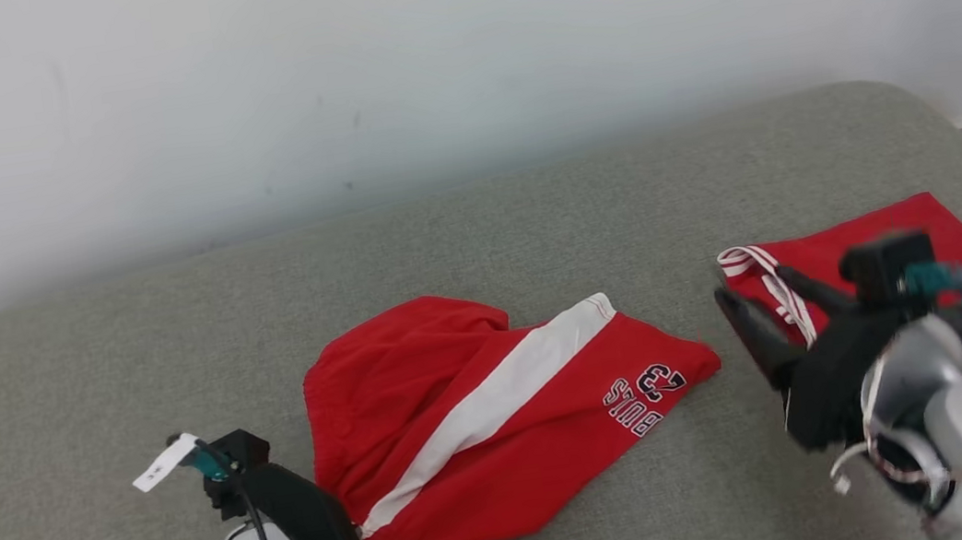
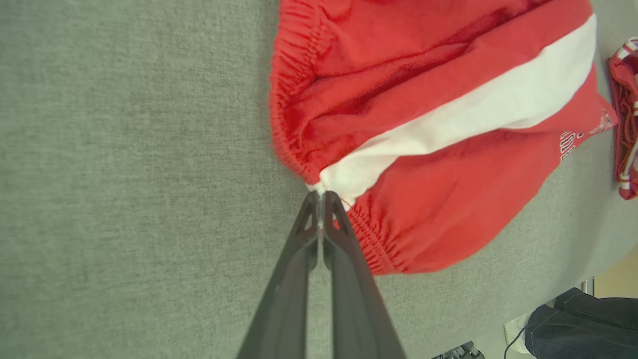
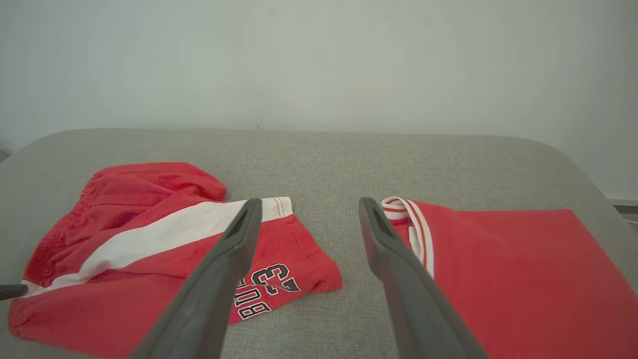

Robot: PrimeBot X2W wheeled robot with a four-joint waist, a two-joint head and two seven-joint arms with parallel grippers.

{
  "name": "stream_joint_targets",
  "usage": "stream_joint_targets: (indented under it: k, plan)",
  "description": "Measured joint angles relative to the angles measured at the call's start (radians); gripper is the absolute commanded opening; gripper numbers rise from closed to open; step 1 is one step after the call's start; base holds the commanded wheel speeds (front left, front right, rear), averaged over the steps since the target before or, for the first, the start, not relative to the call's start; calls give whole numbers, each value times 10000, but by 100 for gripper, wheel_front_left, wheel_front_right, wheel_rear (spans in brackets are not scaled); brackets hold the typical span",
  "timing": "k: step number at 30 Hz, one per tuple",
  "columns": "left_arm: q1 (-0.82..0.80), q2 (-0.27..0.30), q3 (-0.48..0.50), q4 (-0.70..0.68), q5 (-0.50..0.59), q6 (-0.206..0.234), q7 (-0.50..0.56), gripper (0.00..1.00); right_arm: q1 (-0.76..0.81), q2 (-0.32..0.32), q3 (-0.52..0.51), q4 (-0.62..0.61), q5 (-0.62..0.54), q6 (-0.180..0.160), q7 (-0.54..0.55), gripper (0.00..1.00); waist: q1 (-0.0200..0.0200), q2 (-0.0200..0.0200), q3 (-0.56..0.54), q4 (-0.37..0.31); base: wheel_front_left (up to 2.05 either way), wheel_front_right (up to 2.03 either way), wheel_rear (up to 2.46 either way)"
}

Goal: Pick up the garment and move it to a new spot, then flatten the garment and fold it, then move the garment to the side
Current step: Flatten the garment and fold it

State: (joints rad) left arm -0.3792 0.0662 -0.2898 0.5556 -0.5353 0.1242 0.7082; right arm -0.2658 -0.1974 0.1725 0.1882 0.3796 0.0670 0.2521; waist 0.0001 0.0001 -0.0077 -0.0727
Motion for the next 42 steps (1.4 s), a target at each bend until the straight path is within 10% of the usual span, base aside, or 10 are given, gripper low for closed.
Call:
stream_joint_targets:
  k: [14,42]
  plan:
    - [-627,-263,-1229,-537,127,0,42,0,-2467,-1365,384,3089,993,489,4013,100,0,0,557,1304,0,0,0]
    - [-2296,-353,-2410,-936,-995,-4,-731,0,-4560,-1808,832,4353,2148,564,5542,100,-1,0,3206,3682,0,0,0]
